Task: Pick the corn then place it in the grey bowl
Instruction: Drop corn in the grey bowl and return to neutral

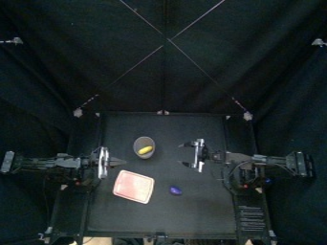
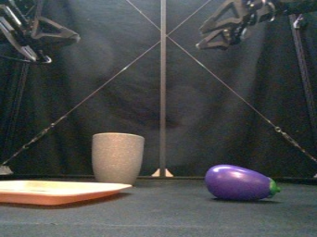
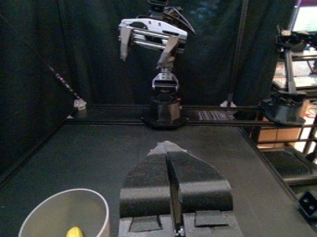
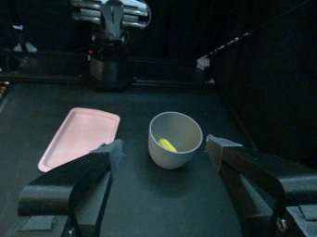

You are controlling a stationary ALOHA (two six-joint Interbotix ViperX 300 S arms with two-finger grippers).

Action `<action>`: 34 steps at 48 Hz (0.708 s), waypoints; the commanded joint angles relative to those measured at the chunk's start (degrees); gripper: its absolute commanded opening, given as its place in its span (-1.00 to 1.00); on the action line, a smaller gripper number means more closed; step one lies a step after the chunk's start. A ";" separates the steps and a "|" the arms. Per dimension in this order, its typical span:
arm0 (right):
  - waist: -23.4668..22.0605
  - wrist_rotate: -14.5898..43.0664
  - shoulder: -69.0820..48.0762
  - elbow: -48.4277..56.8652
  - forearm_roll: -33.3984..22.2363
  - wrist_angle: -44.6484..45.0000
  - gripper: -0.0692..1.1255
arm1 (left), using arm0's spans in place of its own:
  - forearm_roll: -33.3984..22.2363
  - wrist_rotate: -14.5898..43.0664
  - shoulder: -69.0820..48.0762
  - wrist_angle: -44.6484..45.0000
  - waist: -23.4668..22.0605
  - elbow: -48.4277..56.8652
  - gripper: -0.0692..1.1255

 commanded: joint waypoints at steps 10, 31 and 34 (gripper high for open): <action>0.97 -0.09 -16.70 9.67 7.21 -5.62 0.85 | 0.97 0.18 -0.18 -0.18 1.58 -0.97 -0.93; 2.55 0.00 -21.18 14.68 8.79 -6.15 0.85 | 0.97 0.18 -1.14 -0.88 2.37 -0.97 -0.93; 2.99 -0.09 -21.97 15.12 8.61 -6.15 0.85 | 0.88 0.09 -1.41 -0.88 2.37 -0.79 -0.93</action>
